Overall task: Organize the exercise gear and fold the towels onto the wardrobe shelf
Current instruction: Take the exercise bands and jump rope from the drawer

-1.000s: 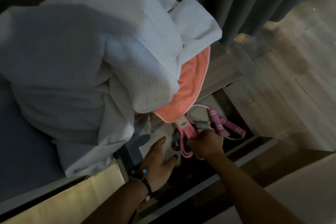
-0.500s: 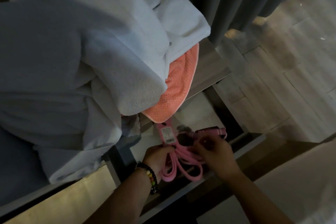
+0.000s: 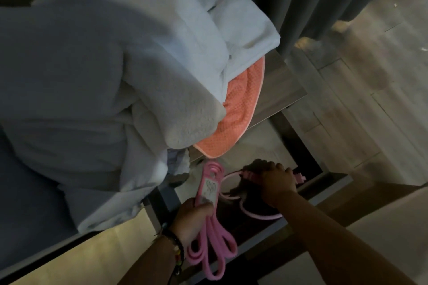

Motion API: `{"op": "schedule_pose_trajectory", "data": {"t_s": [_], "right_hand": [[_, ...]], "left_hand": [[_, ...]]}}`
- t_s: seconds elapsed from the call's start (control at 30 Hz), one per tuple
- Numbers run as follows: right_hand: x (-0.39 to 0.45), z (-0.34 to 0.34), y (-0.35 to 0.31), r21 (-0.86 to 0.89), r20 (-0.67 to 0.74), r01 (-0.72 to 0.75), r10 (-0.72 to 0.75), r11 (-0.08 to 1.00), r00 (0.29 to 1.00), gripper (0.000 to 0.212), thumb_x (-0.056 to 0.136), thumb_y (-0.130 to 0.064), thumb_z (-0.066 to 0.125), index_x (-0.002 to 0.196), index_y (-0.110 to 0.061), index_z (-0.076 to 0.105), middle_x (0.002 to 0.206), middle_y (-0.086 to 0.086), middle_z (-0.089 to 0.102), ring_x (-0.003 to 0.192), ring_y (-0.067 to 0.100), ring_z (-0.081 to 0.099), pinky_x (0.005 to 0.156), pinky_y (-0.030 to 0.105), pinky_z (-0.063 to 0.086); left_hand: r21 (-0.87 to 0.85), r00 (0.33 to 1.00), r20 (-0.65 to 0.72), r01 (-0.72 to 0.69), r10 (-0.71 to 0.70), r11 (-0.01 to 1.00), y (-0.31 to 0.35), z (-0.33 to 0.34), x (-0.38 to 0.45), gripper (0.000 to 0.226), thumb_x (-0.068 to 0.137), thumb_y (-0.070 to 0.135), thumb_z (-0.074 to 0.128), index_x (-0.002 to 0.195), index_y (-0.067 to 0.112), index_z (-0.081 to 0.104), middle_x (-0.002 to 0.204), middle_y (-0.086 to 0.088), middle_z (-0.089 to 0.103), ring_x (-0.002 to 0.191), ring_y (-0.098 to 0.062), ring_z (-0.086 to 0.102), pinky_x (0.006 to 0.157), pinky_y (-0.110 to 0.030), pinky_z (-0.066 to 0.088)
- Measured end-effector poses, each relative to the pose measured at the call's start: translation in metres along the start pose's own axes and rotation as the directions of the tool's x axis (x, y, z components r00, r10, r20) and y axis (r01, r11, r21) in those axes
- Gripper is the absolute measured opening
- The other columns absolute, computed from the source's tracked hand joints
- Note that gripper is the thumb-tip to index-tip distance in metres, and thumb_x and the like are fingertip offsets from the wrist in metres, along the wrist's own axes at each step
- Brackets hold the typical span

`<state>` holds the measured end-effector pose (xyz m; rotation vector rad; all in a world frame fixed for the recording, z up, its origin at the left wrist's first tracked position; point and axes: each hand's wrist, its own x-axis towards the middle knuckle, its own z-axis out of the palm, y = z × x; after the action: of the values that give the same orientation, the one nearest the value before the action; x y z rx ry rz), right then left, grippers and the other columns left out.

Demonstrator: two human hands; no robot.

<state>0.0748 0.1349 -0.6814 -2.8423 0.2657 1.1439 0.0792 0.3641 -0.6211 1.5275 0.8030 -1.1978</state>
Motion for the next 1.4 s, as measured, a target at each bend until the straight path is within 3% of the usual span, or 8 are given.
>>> {"op": "schedule_pose_trajectory", "data": {"t_s": [0.13,0.27,0.47,0.6,0.77,1.0,1.2,1.4], "right_hand": [[-0.006,-0.002,0.011,-0.018,0.033,0.014,-0.013,1.0,0.999,0.064,0.089,-0.037,0.06,0.145,-0.023,0.03,0.142,0.01,0.038,0.126,0.029,0.042,0.109,0.043,0.032],[-0.011,-0.022,0.016,0.216,-0.102,0.079,-0.058,0.973,0.993,0.037,0.089,-0.038,0.059,0.125,-0.031,0.048,0.112,-0.002,0.059,0.099,0.017,0.059,0.094,0.037,0.047],[-0.077,-0.054,0.0,0.755,-0.384,0.284,0.048,0.591,0.922,0.021,0.088,-0.013,0.065,0.108,-0.018,0.065,0.094,-0.005,0.068,0.081,0.004,0.065,0.072,0.018,0.052],[-0.121,-0.047,-0.024,0.875,-0.386,0.335,0.086,0.349,0.919,0.034,0.088,-0.011,0.063,0.114,-0.032,0.059,0.094,-0.007,0.068,0.074,0.004,0.067,0.06,0.017,0.052],[-0.139,-0.033,-0.055,0.808,-0.491,0.449,0.014,0.381,0.871,0.033,0.082,-0.031,0.06,0.109,-0.049,0.056,0.103,-0.019,0.065,0.094,0.005,0.065,0.079,0.028,0.055],[-0.163,-0.013,-0.043,0.959,-0.248,0.26,0.105,-0.116,0.963,0.045,0.08,-0.007,0.072,0.116,-0.029,0.057,0.101,-0.002,0.067,0.097,0.015,0.066,0.083,0.029,0.054],[-0.154,0.014,-0.014,0.987,-0.039,0.126,0.625,-0.095,0.78,0.048,0.088,-0.006,0.063,0.129,-0.025,0.048,0.127,0.001,0.055,0.113,0.014,0.056,0.096,0.042,0.051],[-0.133,0.012,-0.03,0.807,0.287,-0.071,0.284,-0.587,0.915,0.04,0.099,-0.035,0.044,0.137,-0.03,0.034,0.125,-0.002,0.051,0.106,0.018,0.054,0.096,0.045,0.04]], "left_hand": [[0.022,0.998,0.009,-0.06,0.06,0.998,0.002,-0.007,-0.005,0.062,0.049,0.039,0.07,0.103,0.008,0.065,0.071,-0.01,0.063,0.067,-0.026,0.061,0.066,-0.036,0.045],[-0.019,0.992,0.028,-0.119,0.12,0.993,0.004,-0.004,-0.015,0.036,0.078,0.039,0.073,0.098,0.01,0.067,0.07,-0.009,0.064,0.065,-0.024,0.061,0.069,-0.034,0.046],[-0.069,0.995,-0.014,-0.099,0.099,0.993,-0.001,0.005,-0.009,0.104,0.04,0.089,0.069,0.119,0.022,0.061,0.105,-0.011,0.07,0.094,-0.029,0.067,0.087,-0.044,0.053],[-0.251,0.99,0.085,-0.086,0.11,0.964,0.007,0.024,-0.018,0.095,0.052,0.083,0.069,0.123,0.021,0.063,0.123,-0.011,0.065,0.114,-0.032,0.06,0.104,-0.054,0.042],[-0.36,0.949,0.272,-0.053,0.159,0.932,0.011,0.042,-0.029,0.085,0.048,0.064,0.086,0.116,0.016,0.07,0.119,-0.017,0.067,0.113,-0.034,0.063,0.106,-0.051,0.04],[-0.286,0.994,0.098,-0.026,0.057,0.958,-0.003,0.029,-0.009,0.085,0.043,0.051,0.089,0.115,0.011,0.067,0.112,-0.021,0.069,0.103,-0.041,0.066,0.094,-0.057,0.049],[-0.343,1.0,-0.027,-0.023,0.015,0.939,-0.016,0.019,-0.001,0.07,0.042,0.039,0.086,0.107,0.018,0.071,0.113,-0.018,0.069,0.104,-0.041,0.065,0.093,-0.061,0.048],[-0.51,0.956,0.287,0.103,0.056,0.854,-0.01,0.02,-0.018,0.05,0.075,0.02,0.068,0.124,0.017,0.065,0.129,-0.013,0.062,0.123,-0.037,0.054,0.105,-0.056,0.039]]}}
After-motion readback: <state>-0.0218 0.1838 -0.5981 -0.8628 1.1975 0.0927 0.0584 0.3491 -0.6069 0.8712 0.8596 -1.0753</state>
